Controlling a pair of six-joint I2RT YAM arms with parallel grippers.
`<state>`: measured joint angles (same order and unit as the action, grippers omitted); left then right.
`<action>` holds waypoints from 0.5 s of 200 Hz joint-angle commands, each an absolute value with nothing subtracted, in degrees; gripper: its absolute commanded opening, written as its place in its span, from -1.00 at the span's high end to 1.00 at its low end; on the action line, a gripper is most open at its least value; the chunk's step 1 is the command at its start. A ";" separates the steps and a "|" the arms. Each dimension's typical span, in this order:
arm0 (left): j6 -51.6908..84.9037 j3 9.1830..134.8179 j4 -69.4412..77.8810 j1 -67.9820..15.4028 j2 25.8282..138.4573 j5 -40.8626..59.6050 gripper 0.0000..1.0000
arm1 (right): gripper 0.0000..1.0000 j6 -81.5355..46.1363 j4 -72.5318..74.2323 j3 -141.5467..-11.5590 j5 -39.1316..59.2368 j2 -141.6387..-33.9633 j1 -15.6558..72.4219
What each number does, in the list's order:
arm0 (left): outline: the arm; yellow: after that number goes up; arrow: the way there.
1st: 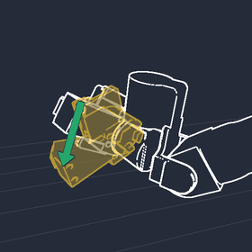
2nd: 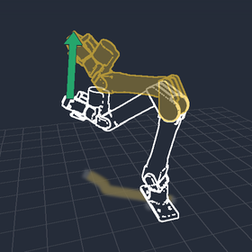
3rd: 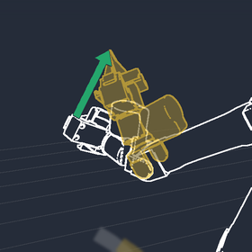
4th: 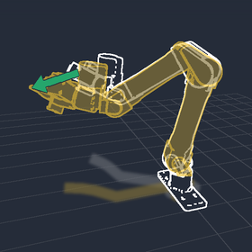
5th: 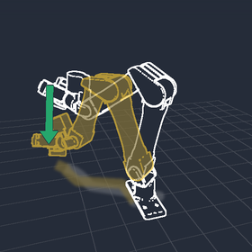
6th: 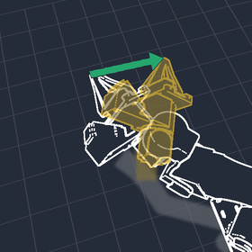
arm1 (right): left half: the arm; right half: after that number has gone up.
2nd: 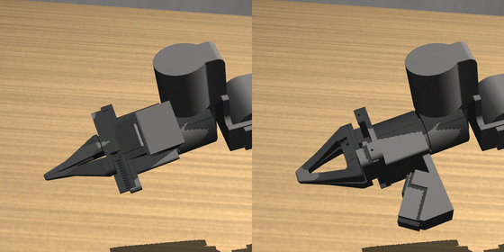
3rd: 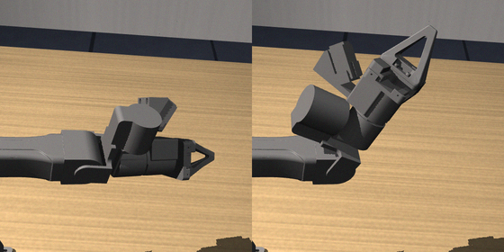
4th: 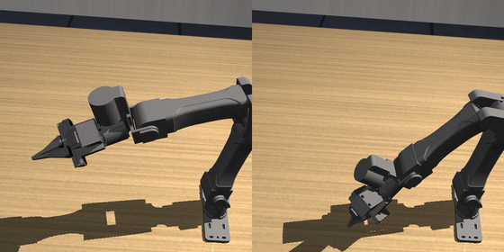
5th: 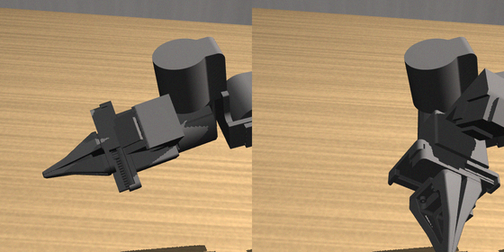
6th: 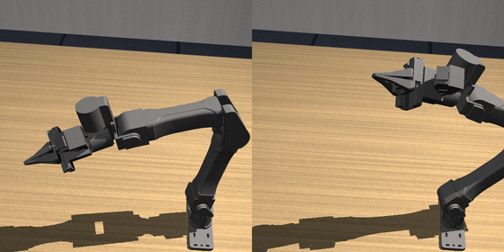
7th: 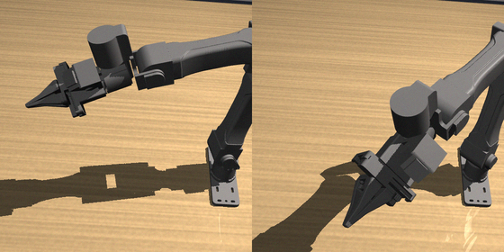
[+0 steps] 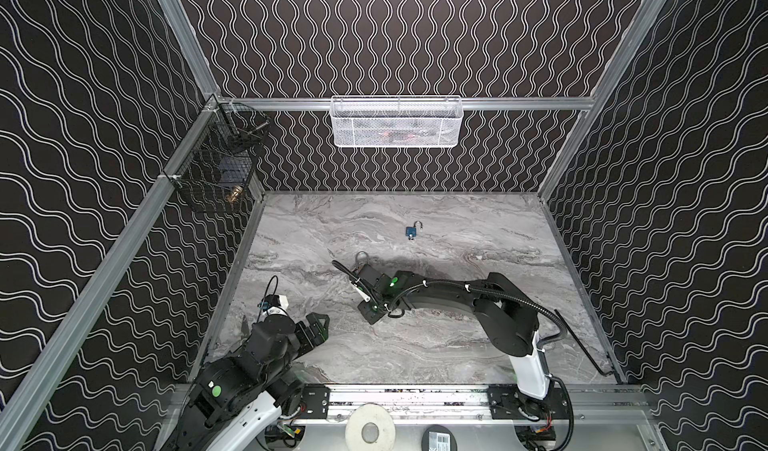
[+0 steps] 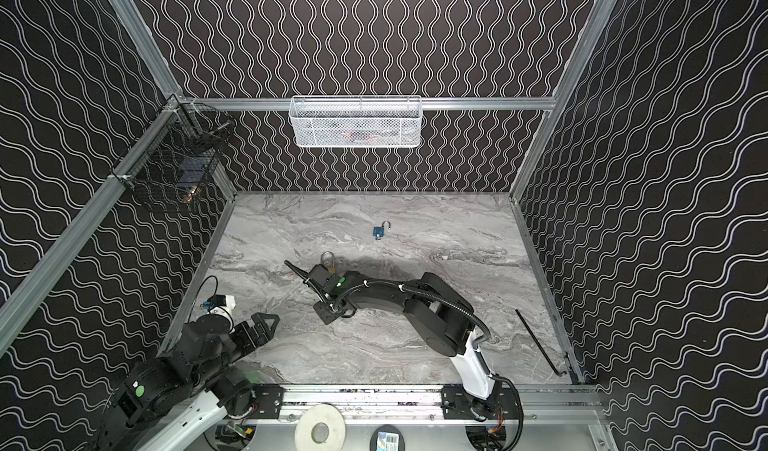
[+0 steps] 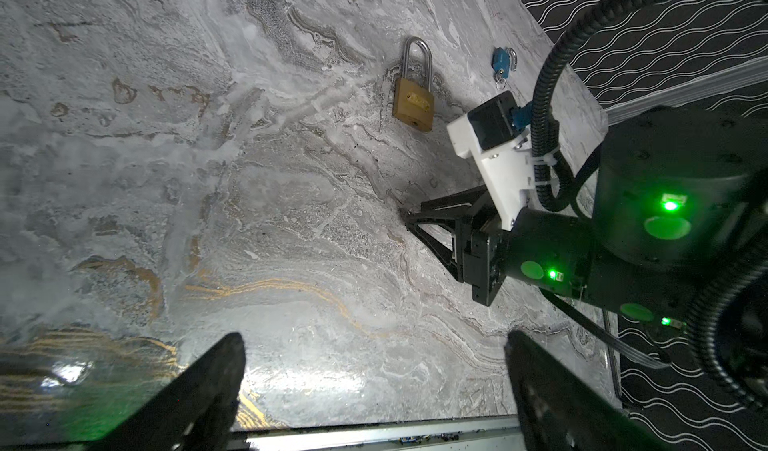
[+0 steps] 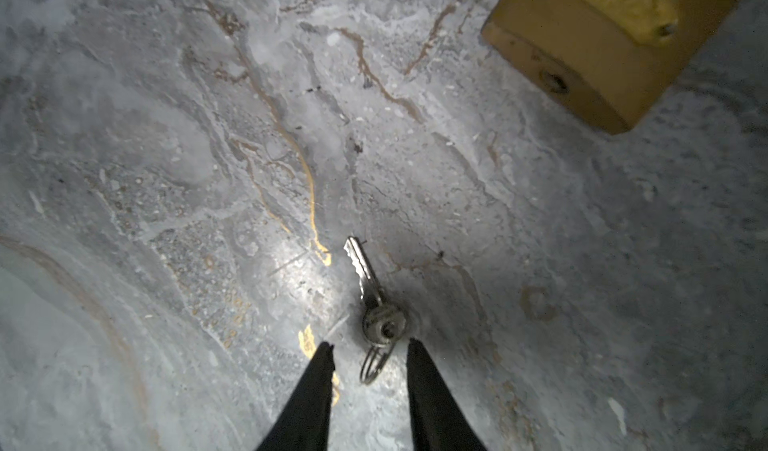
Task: Unlock with the key
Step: 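Close the right gripper on the silver key's ring end and lift it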
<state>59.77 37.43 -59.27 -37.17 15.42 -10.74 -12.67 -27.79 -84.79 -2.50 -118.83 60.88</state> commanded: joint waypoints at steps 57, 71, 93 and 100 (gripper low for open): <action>61.73 34.38 -55.23 -37.09 14.41 -9.90 -0.97 | 0.48 -14.20 -26.85 -84.02 -1.28 -119.17 59.44; 61.71 34.28 -54.89 -37.18 14.70 -9.76 -0.97 | 0.54 -14.06 -26.64 -84.11 -0.99 -119.03 59.42; 61.44 34.11 -54.60 -37.18 15.14 -9.77 -0.97 | 0.66 -13.73 -25.94 -83.78 -0.33 -118.67 59.33; 61.45 34.04 -54.50 -37.13 15.23 -9.73 -0.97 | 0.69 -13.71 -25.67 -83.68 0.10 -118.62 59.25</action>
